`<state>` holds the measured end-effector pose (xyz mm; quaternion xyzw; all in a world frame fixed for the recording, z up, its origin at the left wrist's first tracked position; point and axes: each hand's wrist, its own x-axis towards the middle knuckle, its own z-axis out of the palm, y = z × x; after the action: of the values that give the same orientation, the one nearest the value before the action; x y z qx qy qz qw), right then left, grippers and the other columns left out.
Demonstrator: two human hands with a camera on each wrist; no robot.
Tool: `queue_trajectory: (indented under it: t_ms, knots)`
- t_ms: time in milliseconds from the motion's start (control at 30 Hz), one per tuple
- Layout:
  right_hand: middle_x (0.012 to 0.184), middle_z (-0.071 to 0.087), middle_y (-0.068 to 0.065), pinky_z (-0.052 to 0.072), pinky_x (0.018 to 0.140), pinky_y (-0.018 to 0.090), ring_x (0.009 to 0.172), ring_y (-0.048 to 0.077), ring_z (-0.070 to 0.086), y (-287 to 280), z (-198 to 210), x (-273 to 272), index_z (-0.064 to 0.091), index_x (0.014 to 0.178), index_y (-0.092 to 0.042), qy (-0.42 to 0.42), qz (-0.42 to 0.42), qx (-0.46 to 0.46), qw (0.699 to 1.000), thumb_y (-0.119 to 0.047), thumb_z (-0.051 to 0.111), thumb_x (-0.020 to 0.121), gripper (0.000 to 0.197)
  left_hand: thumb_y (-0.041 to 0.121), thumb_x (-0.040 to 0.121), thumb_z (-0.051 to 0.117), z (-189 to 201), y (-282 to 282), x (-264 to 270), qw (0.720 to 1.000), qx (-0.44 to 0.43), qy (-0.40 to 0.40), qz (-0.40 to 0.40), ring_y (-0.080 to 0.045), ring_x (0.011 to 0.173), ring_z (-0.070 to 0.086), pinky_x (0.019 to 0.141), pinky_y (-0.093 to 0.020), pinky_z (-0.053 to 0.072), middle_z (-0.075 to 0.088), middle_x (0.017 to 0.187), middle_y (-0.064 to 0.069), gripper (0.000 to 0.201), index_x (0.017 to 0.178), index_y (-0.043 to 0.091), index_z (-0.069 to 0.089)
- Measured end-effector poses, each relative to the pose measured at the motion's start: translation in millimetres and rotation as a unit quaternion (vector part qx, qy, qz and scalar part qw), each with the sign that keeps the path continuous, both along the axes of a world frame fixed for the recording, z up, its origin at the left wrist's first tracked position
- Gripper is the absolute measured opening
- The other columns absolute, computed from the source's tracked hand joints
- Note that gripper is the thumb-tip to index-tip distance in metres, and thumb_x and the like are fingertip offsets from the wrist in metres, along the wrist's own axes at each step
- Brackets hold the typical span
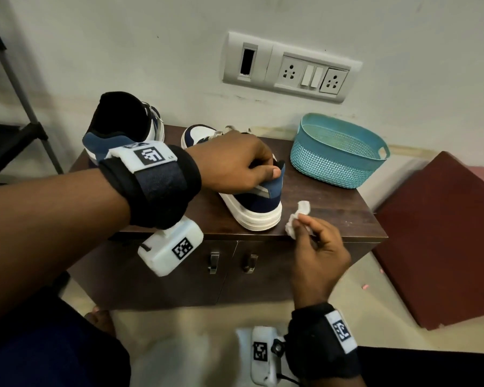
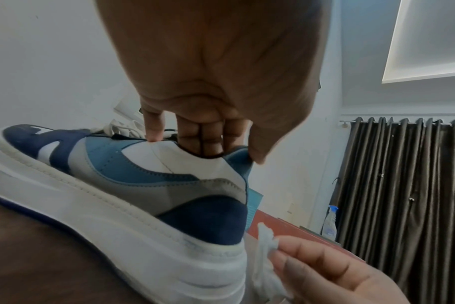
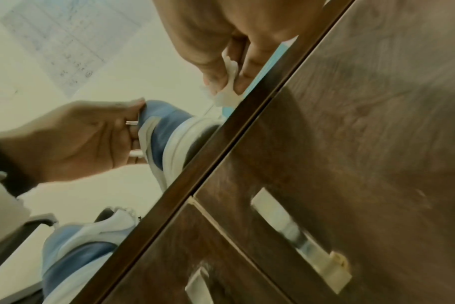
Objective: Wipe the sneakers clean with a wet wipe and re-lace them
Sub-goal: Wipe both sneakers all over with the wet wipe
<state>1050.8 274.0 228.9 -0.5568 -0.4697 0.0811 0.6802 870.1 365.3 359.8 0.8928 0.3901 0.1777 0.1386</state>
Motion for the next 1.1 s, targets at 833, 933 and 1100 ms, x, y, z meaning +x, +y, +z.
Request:
queue_trajectory:
  t_ms: [833,933,1100]
  knots:
    - [0.082,0.077,-0.003,0.057,0.078,0.024,0.081,0.012,0.069,36,50,55,0.077,0.092,-0.012,0.228,0.131,-0.01,0.965,0.003,0.077,0.084,0.017,0.067,0.083,0.064,11,-11,-75,0.984,0.02,0.165,0.063,-0.003,0.062,0.054,0.057,-0.022,0.035,0.054,0.064,0.015,0.036,0.07,0.039,0.048]
    - [0.079,0.077,-0.007,0.057,0.079,0.024,0.079,0.01,0.069,37,51,52,0.077,0.089,-0.015,0.208,0.132,-0.016,0.969,0.003,0.077,0.084,0.019,0.061,0.087,0.064,11,-9,-72,0.981,0.014,0.179,0.068,-0.008,0.065,0.055,0.062,-0.032,0.044,0.056,0.068,0.011,0.033,0.078,0.031,0.053]
    - [0.084,0.075,-0.003,0.056,0.08,0.024,0.078,0.005,0.069,52,62,29,0.076,0.084,-0.023,0.103,0.154,-0.043,0.982,0.003,0.077,0.084,0.027,0.054,0.085,0.071,13,-5,-66,0.982,0.007,0.174,0.072,-0.011,0.059,0.052,0.059,-0.03,0.041,0.053,0.062,0.008,0.041,0.068,0.024,0.049]
